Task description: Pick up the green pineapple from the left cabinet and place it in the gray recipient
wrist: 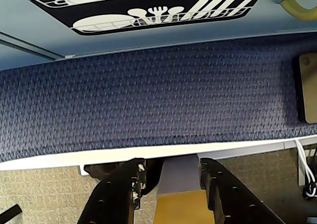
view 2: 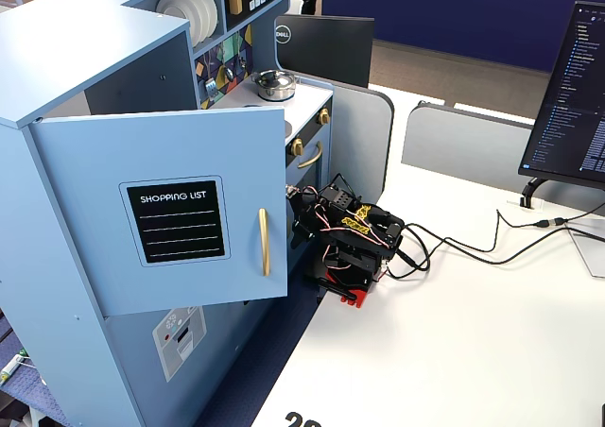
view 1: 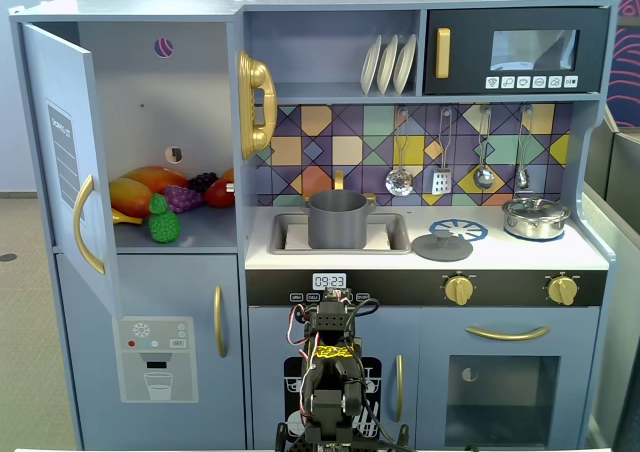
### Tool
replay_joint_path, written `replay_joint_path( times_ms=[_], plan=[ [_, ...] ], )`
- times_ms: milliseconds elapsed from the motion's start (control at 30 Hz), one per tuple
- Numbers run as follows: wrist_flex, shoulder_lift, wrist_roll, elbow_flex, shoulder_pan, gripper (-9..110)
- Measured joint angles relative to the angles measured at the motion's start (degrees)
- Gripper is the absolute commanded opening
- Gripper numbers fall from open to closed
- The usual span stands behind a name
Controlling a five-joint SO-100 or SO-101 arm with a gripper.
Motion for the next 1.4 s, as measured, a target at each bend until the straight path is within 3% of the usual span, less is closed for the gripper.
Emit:
replay_joint_path(
  times_ms=[433,567,667,900,1033,1400],
  plan=[
    [0.00,0.00,-0.09,0.00,0.26,0],
    [-2.90,-0.53,1.49,0.00,-8.88,0],
    [-15.73,-3.16,1.85,-0.79,-18.90,0],
    [-59.77,-15.91,-5.54,-11.34,-42.63,4],
    [-66.97,-22.06,-6.86,-20.83,-48.69,12],
    [-78.40,-36.47,-5.63,-32.78,-47.72,37]
  ],
)
